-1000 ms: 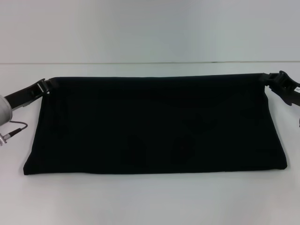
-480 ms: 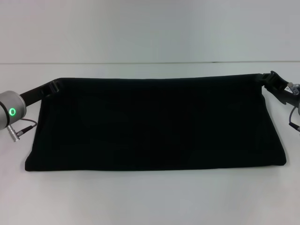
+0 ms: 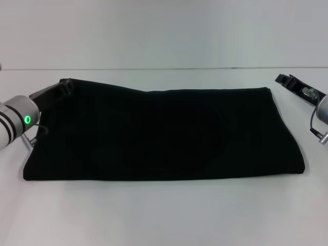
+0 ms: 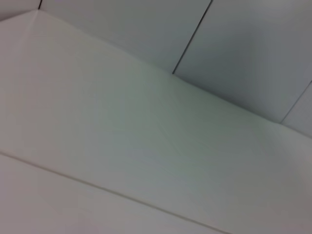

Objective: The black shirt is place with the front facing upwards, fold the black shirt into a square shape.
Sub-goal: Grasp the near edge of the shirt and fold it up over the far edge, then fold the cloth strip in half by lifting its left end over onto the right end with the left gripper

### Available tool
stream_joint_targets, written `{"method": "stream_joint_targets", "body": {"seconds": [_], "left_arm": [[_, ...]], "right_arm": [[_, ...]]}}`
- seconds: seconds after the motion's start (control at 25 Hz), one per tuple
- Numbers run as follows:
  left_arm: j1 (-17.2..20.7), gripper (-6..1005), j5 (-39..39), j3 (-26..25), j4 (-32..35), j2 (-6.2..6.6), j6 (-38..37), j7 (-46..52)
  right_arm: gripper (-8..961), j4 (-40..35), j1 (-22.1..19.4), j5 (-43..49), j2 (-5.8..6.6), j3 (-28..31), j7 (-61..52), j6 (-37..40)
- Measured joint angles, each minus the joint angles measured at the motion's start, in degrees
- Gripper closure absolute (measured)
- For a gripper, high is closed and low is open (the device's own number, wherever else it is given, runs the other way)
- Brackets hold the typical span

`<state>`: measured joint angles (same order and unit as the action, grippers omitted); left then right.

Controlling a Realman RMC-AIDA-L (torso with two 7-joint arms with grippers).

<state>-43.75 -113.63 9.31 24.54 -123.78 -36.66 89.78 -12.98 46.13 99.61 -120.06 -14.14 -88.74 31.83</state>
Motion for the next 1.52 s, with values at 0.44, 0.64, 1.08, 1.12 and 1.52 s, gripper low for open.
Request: {"method": "stream_joint_targets", "body": {"seconds": [0.44,0.64,1.08,1.12,1.52], "left_arm": [[0.5,621,6.5,0.0,-2.5,-0.05,2.2,-8.9],[1.1,434,6.6,0.0,-2.5,-0.06,2.1,-9.0],[4.0,271,10.1,-0.5,0.3,-0.04,-4.3,-9.1],[5.0,250,11.3,-0.5,0.9,0.01,-8.0,-8.4],[14.6,112,12.3,-0.2,7.6,1.15,-33.9,12.1]], "right_arm": [[454,1.5,-0.1,-4.3,-0.07,0.1,3.4,-0.2],[342,1.4,-2.2,-4.4,0.05,0.1,3.5,4.9],[185,1.3,-6.9,-4.9,0.11,0.5,12.2,19.8],[185,1.3,-7.3,-4.9,0.11,0.4,14.0,21.7],[183,0.7,-11.6,-4.4,0.22,-12.9,32.1,39.5]]}}
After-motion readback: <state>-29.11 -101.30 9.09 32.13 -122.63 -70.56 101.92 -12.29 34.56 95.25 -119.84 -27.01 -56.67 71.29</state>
